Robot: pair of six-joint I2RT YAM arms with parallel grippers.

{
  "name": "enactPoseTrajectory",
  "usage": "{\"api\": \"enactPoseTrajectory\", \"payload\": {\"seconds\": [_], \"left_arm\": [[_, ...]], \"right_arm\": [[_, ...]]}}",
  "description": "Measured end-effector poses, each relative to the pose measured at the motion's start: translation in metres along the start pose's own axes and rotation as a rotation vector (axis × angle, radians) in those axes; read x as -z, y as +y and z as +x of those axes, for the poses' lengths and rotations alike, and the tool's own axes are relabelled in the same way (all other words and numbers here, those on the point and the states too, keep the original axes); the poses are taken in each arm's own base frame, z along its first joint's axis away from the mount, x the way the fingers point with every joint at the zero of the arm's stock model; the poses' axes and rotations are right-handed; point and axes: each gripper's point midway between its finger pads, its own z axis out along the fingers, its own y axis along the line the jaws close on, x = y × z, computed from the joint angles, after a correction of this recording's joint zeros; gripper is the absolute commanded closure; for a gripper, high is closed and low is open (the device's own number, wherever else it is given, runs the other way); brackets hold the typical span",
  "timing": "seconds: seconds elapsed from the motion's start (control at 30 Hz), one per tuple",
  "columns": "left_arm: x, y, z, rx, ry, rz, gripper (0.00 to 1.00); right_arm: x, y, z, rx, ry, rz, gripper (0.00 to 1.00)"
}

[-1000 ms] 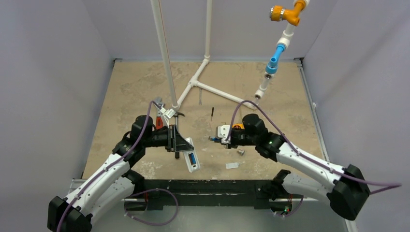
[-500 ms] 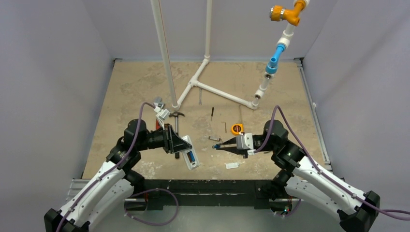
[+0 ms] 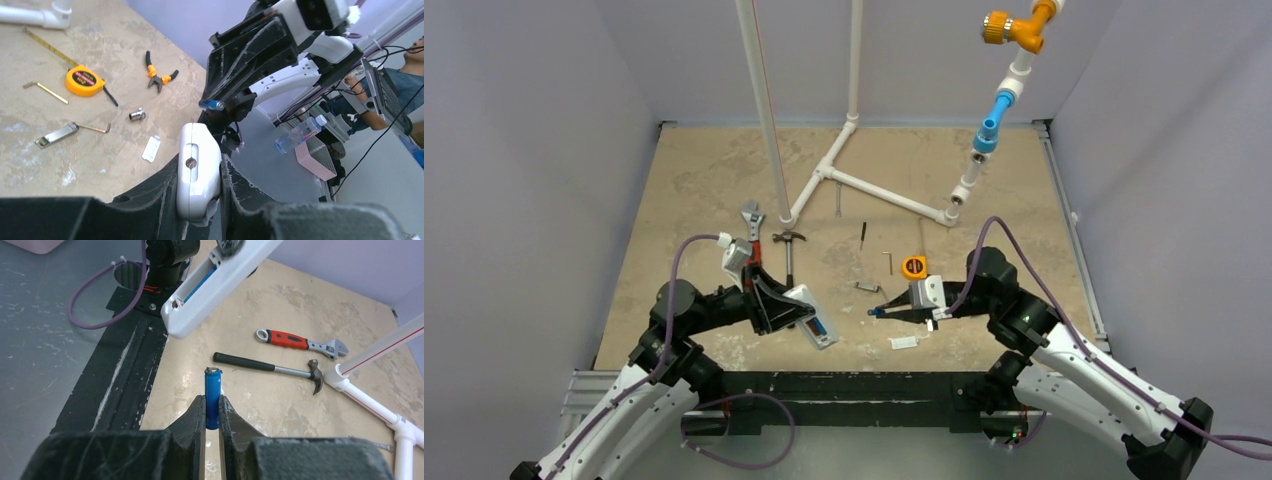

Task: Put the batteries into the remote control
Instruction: Load the battery into the remote control.

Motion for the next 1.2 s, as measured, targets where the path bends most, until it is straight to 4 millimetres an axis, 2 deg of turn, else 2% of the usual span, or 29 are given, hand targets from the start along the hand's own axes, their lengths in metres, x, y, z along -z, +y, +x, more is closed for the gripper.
{"api": "enactPoseTrajectory", "payload": {"seconds": [0.17,0.33,0.47,0.63,0.77,0.9,1.07,1.2], "left_arm": [[0.003,-0.013,-0.01,-0.066,-0.061,0.058,1.0],[0.004,-0.02,-0.013,-0.107,-0.106,0.119,1.0],[0.003,-0.024,-0.015,-0.106,-0.135,0.159,1.0],[0.0,-0.026,-0.02,-0.076,-0.152,0.177,1.0],[-0.003,-0.021,-0.021,-0.034,-0.171,0.17,1.0],[-0.01,-0.007,-0.021,0.039,-0.175,0.125,1.0],[-0.018,0.005,-0.022,0.113,-0.177,0.088,1.0],[-0.021,0.009,-0.021,0.145,-0.167,0.078,1.0]], "right_arm": [[0.001,0.0,0.001,-0.056,0.008,0.018,1.0],[0.004,-0.005,-0.008,-0.144,-0.014,0.073,1.0],[0.009,-0.014,-0.012,-0.239,-0.022,0.159,1.0],[0.017,-0.034,-0.012,-0.459,0.017,0.318,1.0],[0.023,-0.05,-0.023,-0.595,0.048,0.405,1.0],[0.028,-0.06,-0.028,-0.671,0.079,0.471,1.0],[0.031,-0.06,-0.023,-0.704,0.11,0.491,1.0],[0.033,-0.058,-0.017,-0.652,0.064,0.51,1.0]]}}
